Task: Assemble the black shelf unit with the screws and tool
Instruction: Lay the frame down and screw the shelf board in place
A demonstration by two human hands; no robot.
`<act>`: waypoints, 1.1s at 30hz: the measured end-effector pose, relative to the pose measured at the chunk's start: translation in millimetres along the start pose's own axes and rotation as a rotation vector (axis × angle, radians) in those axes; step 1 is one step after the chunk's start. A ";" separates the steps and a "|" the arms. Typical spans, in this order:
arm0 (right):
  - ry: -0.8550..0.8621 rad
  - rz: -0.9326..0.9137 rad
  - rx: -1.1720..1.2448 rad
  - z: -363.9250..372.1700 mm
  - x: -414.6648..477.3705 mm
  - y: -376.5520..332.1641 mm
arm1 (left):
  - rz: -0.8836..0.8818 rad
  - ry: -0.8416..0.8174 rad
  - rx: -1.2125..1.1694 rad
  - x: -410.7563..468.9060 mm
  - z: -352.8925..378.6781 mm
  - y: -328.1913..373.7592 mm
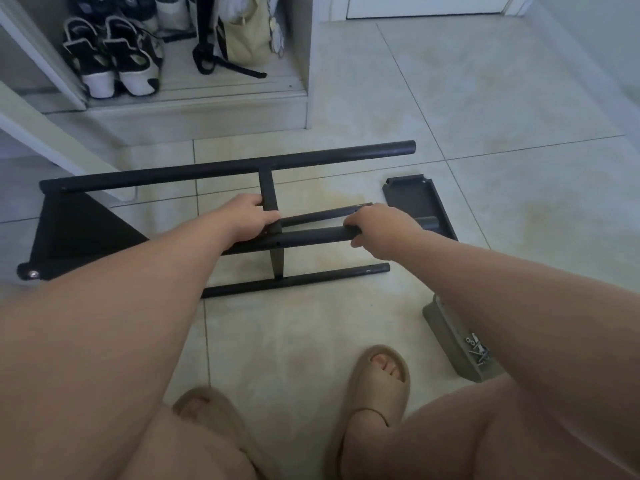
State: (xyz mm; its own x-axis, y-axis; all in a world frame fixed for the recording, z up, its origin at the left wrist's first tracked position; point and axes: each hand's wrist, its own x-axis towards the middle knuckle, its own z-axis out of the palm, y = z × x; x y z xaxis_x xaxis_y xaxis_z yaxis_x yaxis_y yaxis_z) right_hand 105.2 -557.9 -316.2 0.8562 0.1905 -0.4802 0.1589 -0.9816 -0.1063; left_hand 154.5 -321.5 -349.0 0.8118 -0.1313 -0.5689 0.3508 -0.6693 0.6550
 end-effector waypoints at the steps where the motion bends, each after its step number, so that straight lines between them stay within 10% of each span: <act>1: 0.006 0.004 0.011 1.2 1.4 0.6 | 0.004 0.015 0.009 0.2 1.1 0.9; 20: 0.125 0.320 0.212 13.7 -27.3 140.3 | 0.069 -0.040 -0.013 17.2 115.8 104.3; 33: 0.005 0.178 0.085 -0.1 -16.6 92.9 | 0.034 -0.054 0.091 9.1 71.7 70.8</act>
State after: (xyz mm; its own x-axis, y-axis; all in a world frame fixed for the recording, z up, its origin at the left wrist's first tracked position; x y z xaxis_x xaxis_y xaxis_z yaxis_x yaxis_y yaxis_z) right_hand 105.8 -652.2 -318.0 0.8696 0.0140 -0.4936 -0.0372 -0.9949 -0.0936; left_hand 153.3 -422.4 -343.5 0.7952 -0.1929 -0.5749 0.2776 -0.7272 0.6278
